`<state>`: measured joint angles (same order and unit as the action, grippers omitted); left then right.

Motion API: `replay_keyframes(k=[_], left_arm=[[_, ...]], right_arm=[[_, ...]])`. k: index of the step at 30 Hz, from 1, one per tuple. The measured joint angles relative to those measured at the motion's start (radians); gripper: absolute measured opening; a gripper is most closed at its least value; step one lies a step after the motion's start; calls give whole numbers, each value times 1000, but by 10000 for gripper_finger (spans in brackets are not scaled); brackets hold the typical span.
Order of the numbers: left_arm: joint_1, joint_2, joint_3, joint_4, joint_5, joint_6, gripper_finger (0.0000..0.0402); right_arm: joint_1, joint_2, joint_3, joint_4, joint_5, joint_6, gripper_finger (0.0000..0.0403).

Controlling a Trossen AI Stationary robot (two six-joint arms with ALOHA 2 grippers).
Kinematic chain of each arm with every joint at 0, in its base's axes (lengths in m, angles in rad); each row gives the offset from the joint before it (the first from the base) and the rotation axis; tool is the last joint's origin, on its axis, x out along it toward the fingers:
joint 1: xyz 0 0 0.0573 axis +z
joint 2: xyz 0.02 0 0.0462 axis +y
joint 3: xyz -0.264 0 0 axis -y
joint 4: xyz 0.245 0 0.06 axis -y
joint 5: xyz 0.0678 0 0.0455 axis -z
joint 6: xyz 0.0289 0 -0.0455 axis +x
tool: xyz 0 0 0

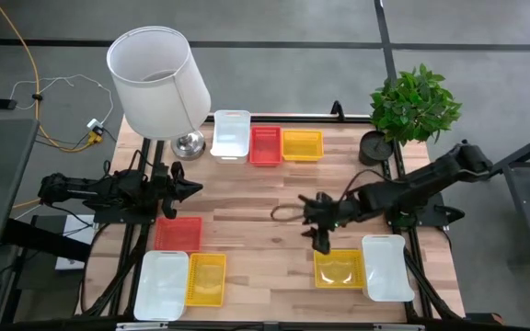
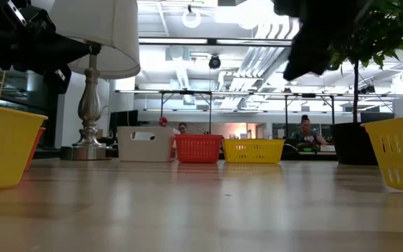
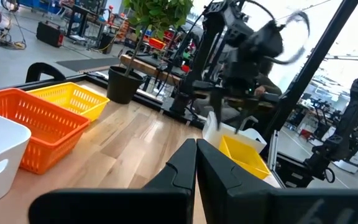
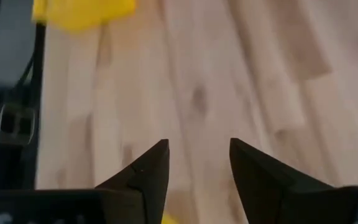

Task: Stack baskets by color
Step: Stack the bottom right yellow bin on the top yellow bin

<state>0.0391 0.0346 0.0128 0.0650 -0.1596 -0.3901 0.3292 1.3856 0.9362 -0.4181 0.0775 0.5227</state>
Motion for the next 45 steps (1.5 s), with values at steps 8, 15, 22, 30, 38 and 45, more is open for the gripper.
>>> replay_keyframes(k=[8,15,22,30,38,45], left_arm=[[0,0,0,1,0,0,1],[0,0,0,0,0,0,1],[0,0,0,0,0,0,1],[0,0,0,-3,3,-3,1],[0,0,0,-17,3,-1,1],[0,0,0,-16,2,0,1]], right_arm=[[147,55,144,-348,18,11,138],[222,115,145,-427,17,16,138],[246,197,145,-471,17,29,138],[248,275,145,-505,-36,27,138],[248,324,145,-515,-54,27,138],[243,333,145,-530,-56,55,84]])
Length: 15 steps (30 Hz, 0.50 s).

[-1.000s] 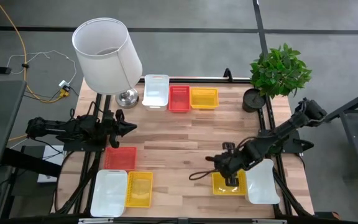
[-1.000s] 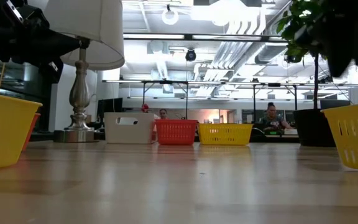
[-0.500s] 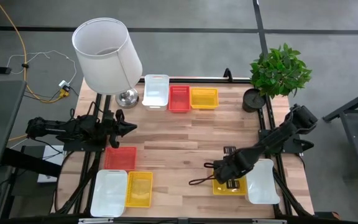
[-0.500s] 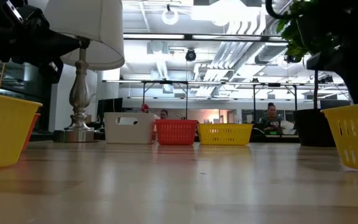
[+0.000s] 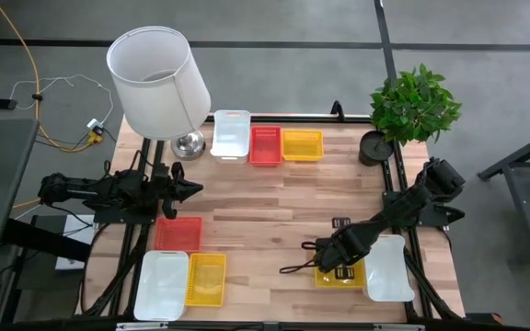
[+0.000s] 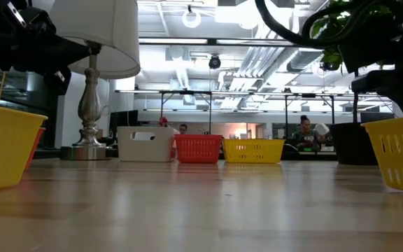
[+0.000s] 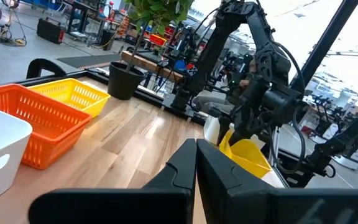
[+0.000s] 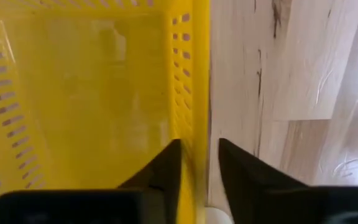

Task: Stack baskets by color
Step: Stack the bottom right yellow bin on the top yellow bin

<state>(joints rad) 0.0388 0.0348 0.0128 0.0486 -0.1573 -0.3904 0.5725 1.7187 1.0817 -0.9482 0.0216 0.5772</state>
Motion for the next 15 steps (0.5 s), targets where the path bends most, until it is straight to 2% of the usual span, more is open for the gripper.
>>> replay_keyframes(k=[3,4,7,11,15], left_arm=[[0,0,0,0,0,0,1],[0,0,0,0,0,0,1],[0,0,0,0,-1,0,1],[0,0,0,1,-3,0,1],[0,0,0,2,-3,0,1]], right_arm=[[-15,0,0,0,-4,-2,20],[-23,-1,0,0,-7,-2,11],[-55,-5,9,4,-4,17,17],[-116,-5,82,17,12,-32,3],[-182,-5,199,24,134,-153,2]])
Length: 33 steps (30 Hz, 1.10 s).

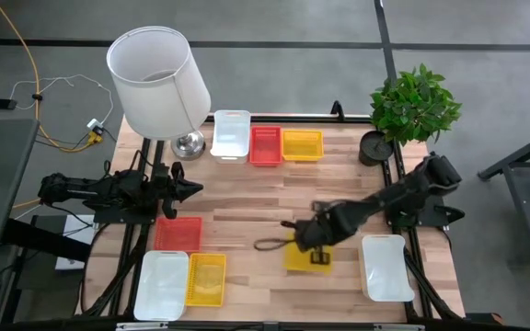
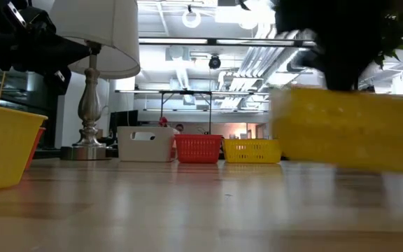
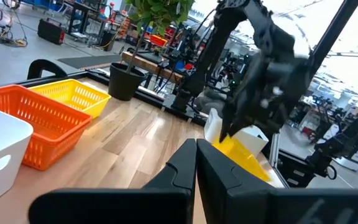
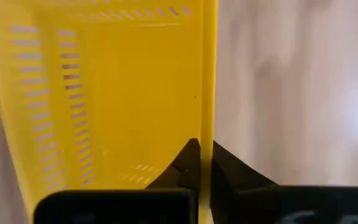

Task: Stack baskets by color
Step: Stack the bottom right yellow bin on the top yellow bin

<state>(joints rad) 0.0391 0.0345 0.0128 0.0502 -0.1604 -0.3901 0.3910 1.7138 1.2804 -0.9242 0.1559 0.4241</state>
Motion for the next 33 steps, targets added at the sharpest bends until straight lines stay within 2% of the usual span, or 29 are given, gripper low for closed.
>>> replay_keyframes(k=[5,7,10,18,24,30,33], left_arm=[[0,0,0,0,0,0,1],[0,0,0,0,0,0,1],[0,0,0,0,-2,0,1],[0,0,0,1,-35,0,1],[-1,0,0,-4,-22,-2,1],[-1,0,0,-9,-1,-2,1],[-1,0,0,-9,-5,0,1]], right_arm=[[-108,-1,145,-104,212,-137,1],[-160,-1,177,-179,325,-180,1],[-250,-1,205,-242,438,-265,1],[-454,8,285,-218,571,-572,0],[-568,9,290,-163,526,-789,0],[-677,9,290,-86,470,-861,0],[-725,9,290,-39,408,-897,0]])
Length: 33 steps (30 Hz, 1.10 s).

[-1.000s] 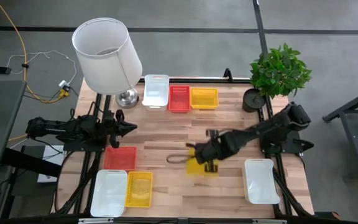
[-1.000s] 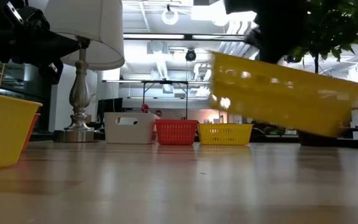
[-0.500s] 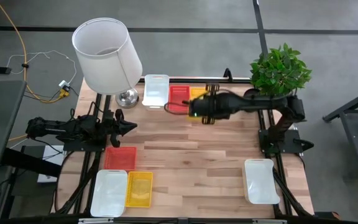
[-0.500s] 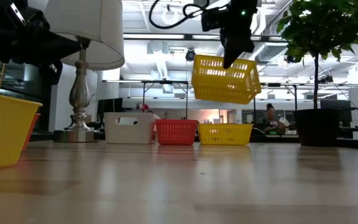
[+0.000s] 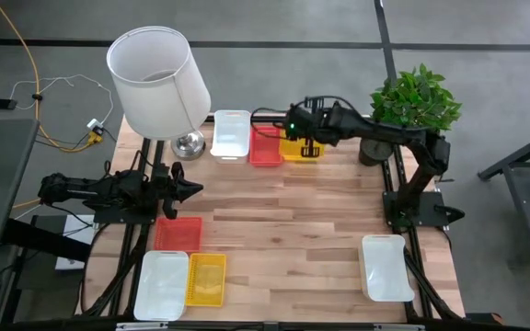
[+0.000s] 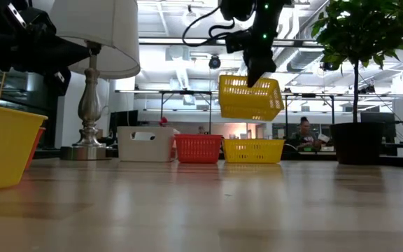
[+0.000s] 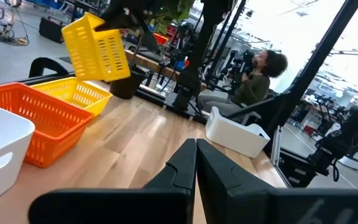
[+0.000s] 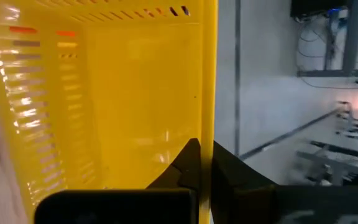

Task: Stack baskets by color
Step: Stack the bottom right yellow bin on the top yellow bin

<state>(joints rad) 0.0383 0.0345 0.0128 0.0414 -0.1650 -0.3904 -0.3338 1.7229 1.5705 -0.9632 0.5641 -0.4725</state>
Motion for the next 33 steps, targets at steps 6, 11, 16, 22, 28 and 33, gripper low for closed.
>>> replay_keyframes(k=[6,11,16,22,28,33], left_arm=[[1,0,0,1,-2,0,1],[1,0,0,6,-3,1,1],[1,0,0,8,-3,1,1],[1,0,0,8,-3,1,1],[1,0,0,7,-3,1,1],[1,0,0,7,-3,1,1]], right_arm=[[-55,19,-12,66,-45,-33,0],[-61,112,-18,71,-34,-104,0],[-66,166,-18,76,-35,-147,0],[-93,158,-18,47,-103,-102,0],[-110,156,-17,48,-154,-29,0],[-112,156,-17,47,-180,-24,1]])
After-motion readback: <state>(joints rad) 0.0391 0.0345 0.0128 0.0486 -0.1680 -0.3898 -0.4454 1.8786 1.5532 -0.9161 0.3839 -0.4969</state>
